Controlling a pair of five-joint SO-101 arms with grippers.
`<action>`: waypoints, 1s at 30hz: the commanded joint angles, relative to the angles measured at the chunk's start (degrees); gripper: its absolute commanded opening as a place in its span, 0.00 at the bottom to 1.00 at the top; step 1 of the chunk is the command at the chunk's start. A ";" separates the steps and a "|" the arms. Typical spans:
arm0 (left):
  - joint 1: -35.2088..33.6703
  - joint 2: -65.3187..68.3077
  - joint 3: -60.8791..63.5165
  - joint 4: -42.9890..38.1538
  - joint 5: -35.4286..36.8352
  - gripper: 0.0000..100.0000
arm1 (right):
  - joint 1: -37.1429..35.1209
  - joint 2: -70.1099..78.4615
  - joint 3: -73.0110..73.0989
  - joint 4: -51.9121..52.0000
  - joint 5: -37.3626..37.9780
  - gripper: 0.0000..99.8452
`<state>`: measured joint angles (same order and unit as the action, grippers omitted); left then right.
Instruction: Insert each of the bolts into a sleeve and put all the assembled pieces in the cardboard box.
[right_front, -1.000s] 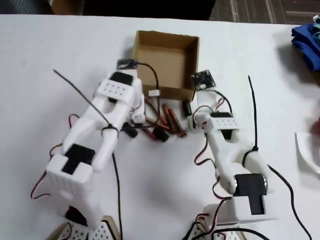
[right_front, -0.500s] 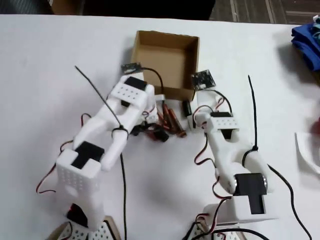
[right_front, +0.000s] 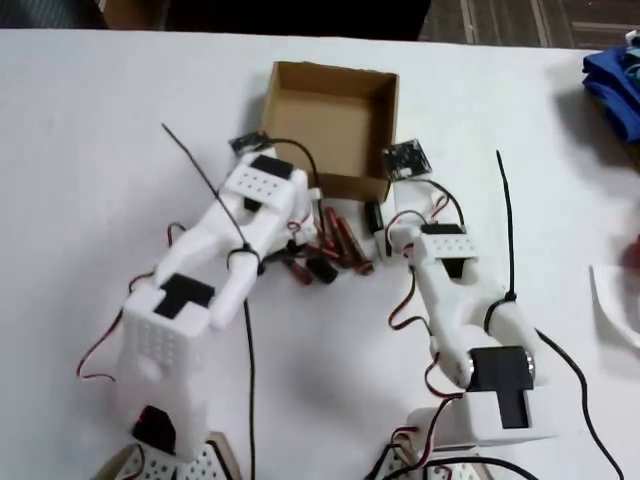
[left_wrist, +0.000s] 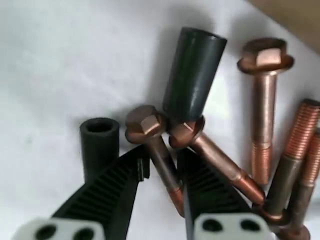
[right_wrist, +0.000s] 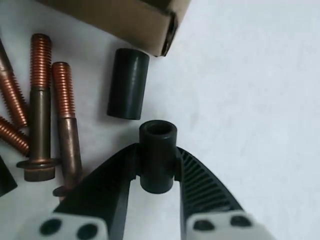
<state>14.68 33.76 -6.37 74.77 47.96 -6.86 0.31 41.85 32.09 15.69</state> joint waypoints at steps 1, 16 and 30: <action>-1.32 2.02 -3.74 4.66 0.26 0.12 | 0.48 -0.31 -2.64 -0.13 0.53 0.02; -6.24 14.77 -19.38 26.81 -27.52 0.03 | 0.40 -0.31 -2.64 -0.13 0.53 0.02; -3.34 13.19 -19.74 26.73 -50.11 0.03 | 0.31 -0.31 -2.64 -0.04 0.53 0.02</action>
<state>10.55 47.21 -26.15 100.26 -1.27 -6.86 0.31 41.85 32.09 15.69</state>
